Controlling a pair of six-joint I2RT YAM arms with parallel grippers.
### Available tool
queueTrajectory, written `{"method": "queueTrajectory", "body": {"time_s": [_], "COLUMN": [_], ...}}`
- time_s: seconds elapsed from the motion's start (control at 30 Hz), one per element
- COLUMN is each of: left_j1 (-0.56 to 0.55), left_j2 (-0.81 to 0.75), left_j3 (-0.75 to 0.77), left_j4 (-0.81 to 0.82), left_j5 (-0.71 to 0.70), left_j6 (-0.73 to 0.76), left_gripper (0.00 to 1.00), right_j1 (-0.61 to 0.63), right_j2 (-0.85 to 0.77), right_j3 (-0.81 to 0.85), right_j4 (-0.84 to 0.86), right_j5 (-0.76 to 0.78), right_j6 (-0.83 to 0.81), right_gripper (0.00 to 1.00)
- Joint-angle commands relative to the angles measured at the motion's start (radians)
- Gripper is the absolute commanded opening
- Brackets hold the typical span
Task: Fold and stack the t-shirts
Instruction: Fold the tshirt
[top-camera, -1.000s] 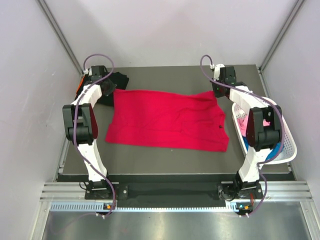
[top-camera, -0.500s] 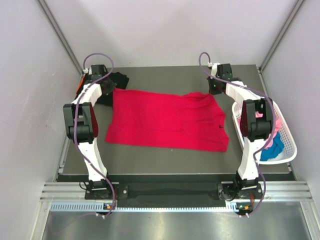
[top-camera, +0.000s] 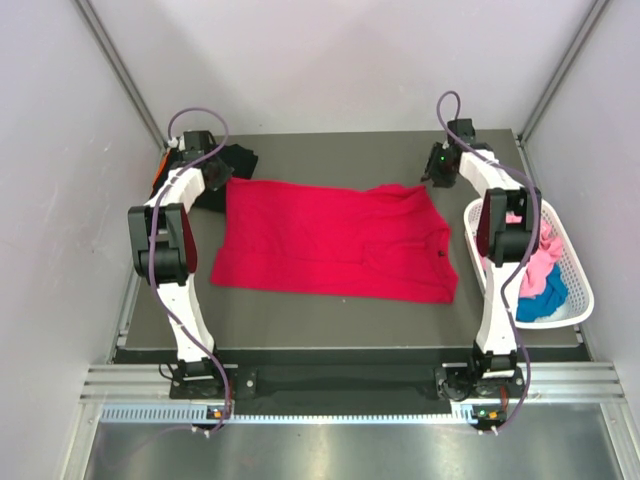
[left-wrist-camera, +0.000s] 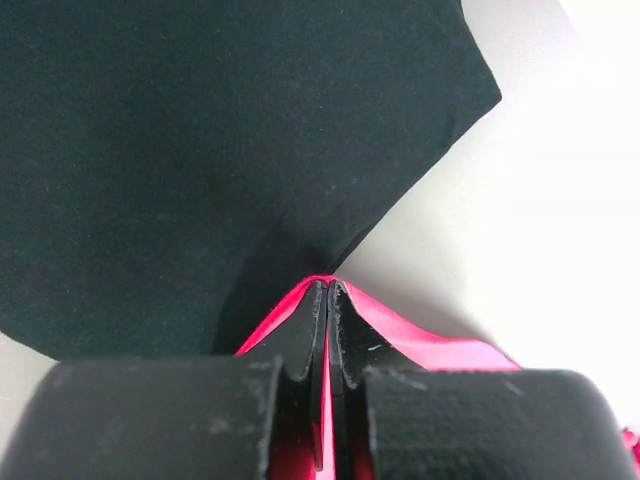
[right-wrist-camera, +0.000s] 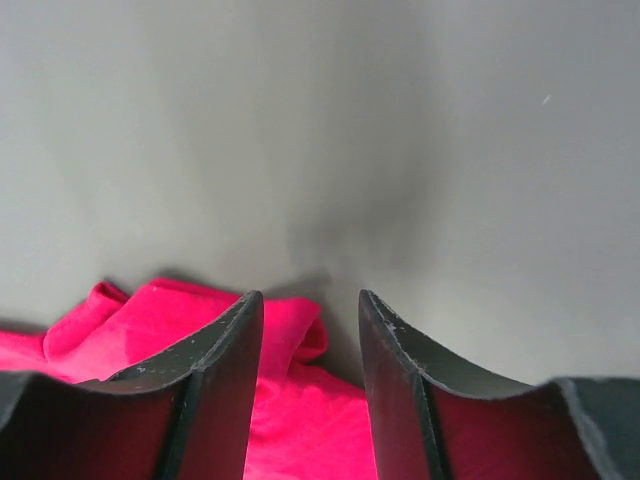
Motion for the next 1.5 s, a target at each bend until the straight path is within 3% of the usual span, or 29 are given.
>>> {"method": "queueTrajectory", "body": {"time_s": [0.0, 0.37, 0.47, 0.5, 0.57, 0.6, 0.73, 0.93, 1.03, 1.1, 1.17, 1.2, 1.33, 1.47], "left_j1": [0.006, 0.006, 0.006, 0.006, 0.006, 0.006, 0.006, 0.006, 0.006, 0.006, 0.006, 0.006, 0.006, 0.006], "left_j2": [-0.019, -0.01, -0.007, -0.005, -0.005, -0.007, -0.005, 0.004, 0.007, 0.008, 0.005, 0.005, -0.002, -0.002], "left_j3": [-0.003, -0.004, -0.001, -0.001, -0.001, -0.001, 0.01, 0.034, 0.034, 0.034, 0.03, 0.028, 0.017, 0.016], "left_j4": [0.075, 0.087, 0.087, 0.088, 0.09, 0.09, 0.093, 0.084, 0.085, 0.087, 0.087, 0.087, 0.087, 0.09], "left_j5": [0.002, 0.035, 0.038, 0.039, 0.038, 0.039, 0.048, 0.067, 0.068, 0.071, 0.073, 0.07, 0.064, 0.068], "left_j6": [0.01, 0.002, -0.001, -0.001, -0.003, -0.004, -0.006, -0.006, -0.006, -0.006, -0.006, -0.006, -0.001, -0.001], "left_gripper": [0.0, 0.0, 0.0, 0.0, 0.0, 0.0, 0.0, 0.0, 0.0, 0.0, 0.0, 0.0, 0.0, 0.0], "right_j1": [0.003, 0.003, 0.0, -0.002, -0.005, -0.006, -0.017, -0.039, -0.039, -0.04, -0.042, -0.042, -0.042, -0.04], "right_j2": [0.026, 0.075, 0.081, 0.081, 0.077, 0.075, 0.04, -0.076, -0.107, -0.109, -0.094, -0.089, -0.094, -0.127], "right_j3": [0.048, 0.028, 0.031, 0.027, 0.021, 0.016, 0.014, -0.14, -0.191, -0.182, -0.113, -0.095, -0.078, -0.144], "right_j4": [-0.029, 0.046, 0.069, 0.082, 0.111, 0.126, 0.253, 0.521, 0.572, 0.551, 0.381, 0.325, 0.134, 0.126], "right_j5": [0.004, -0.006, -0.003, -0.019, -0.038, -0.045, -0.113, -0.211, -0.231, -0.214, -0.15, -0.127, -0.066, -0.027], "right_j6": [0.112, 0.158, 0.161, 0.163, 0.166, 0.163, 0.12, 0.077, 0.048, 0.041, 0.055, 0.069, 0.129, 0.195], "right_gripper": [0.44, 0.4, 0.27, 0.14, 0.0, 0.0, 0.0, 0.0, 0.0, 0.0, 0.0, 0.03, 0.33, 0.41]}}
